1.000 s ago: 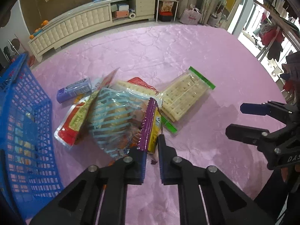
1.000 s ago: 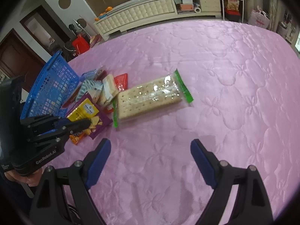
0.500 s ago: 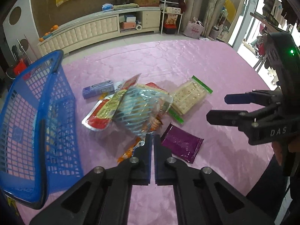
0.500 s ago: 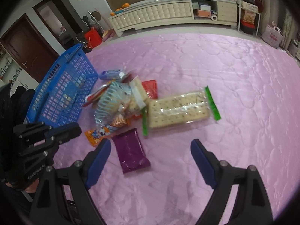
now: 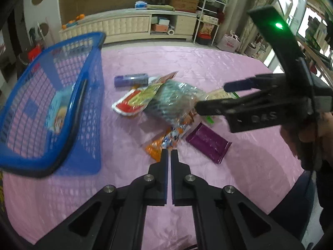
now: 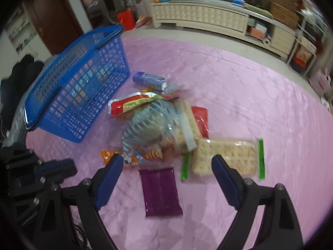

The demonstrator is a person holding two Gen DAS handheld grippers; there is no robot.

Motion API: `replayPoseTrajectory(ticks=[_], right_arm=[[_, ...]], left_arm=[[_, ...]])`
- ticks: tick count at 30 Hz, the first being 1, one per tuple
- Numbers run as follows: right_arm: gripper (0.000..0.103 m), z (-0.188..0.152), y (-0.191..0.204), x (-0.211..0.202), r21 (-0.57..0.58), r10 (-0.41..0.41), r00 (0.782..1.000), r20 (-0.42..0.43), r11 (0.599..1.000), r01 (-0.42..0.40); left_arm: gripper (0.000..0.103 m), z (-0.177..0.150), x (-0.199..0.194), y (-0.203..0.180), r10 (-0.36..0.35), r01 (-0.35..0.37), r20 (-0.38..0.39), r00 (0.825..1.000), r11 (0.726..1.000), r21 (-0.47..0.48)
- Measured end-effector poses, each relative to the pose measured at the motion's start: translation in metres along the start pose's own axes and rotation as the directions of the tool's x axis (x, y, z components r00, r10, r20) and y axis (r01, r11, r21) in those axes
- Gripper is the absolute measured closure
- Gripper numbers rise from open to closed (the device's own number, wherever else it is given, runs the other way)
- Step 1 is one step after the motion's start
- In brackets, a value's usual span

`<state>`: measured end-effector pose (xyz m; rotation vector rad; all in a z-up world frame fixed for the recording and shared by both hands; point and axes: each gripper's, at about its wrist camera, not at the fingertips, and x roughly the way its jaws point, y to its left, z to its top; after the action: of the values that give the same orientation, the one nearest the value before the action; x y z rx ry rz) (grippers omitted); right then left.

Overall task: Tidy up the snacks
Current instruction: 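Grasp another blue striped bag with the right tool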

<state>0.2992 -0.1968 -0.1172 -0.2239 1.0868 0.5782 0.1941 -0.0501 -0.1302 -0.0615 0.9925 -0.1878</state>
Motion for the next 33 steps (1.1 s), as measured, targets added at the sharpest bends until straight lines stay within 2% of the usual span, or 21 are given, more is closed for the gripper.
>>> replayPoseTrajectory(ticks=[6, 13, 15, 17, 19, 20, 29, 33], right_arm=[[0.013, 0.019, 0.033, 0.033, -0.150, -0.033, 0.998, -0.052, 0.988, 0.025], [0.014, 0.030, 0.043, 0.059, -0.170, -0.082, 0.995, -0.056, 0.983, 0.071], [0.023, 0.030, 0.043, 0.063, -0.171, -0.120, 0.991, -0.066, 0.979, 0.107], [0.026, 0.029, 0.043, 0.064, -0.170, -0.120, 0.991, -0.056, 0.979, 0.109], [0.031, 0.026, 0.047, 0.062, -0.188, -0.142, 0.989, -0.044, 0.973, 0.132], [0.040, 0.024, 0.047, 0.058, -0.191, -0.154, 0.987, -0.035, 0.971, 0.145], [0.040, 0.004, 0.049, 0.001, -0.130, -0.117, 0.992, 0.050, 0.984, 0.123], [0.040, -0.009, 0.048, -0.018, -0.099, -0.124, 0.990, 0.067, 0.986, 0.131]], left_arm=[[0.101, -0.010, 0.007, 0.016, 0.014, -0.014, -0.006, 1.000, 0.999, -0.049], [0.101, -0.022, 0.007, 0.030, 0.006, -0.008, -0.015, 1.000, 0.997, -0.083], [0.101, -0.024, 0.007, 0.032, 0.000, -0.002, -0.013, 1.000, 0.996, -0.089], [0.101, -0.025, 0.006, 0.034, -0.003, 0.001, -0.013, 1.000, 0.995, -0.098], [0.101, -0.026, 0.004, 0.032, -0.006, 0.004, -0.013, 1.000, 0.995, -0.101], [0.101, -0.028, 0.003, 0.033, -0.004, 0.003, -0.011, 1.000, 0.995, -0.100], [0.101, -0.031, -0.016, 0.031, -0.035, 0.037, 0.017, 0.999, 0.994, -0.103], [0.101, -0.030, -0.023, 0.022, -0.041, 0.043, 0.021, 0.999, 0.995, -0.087]])
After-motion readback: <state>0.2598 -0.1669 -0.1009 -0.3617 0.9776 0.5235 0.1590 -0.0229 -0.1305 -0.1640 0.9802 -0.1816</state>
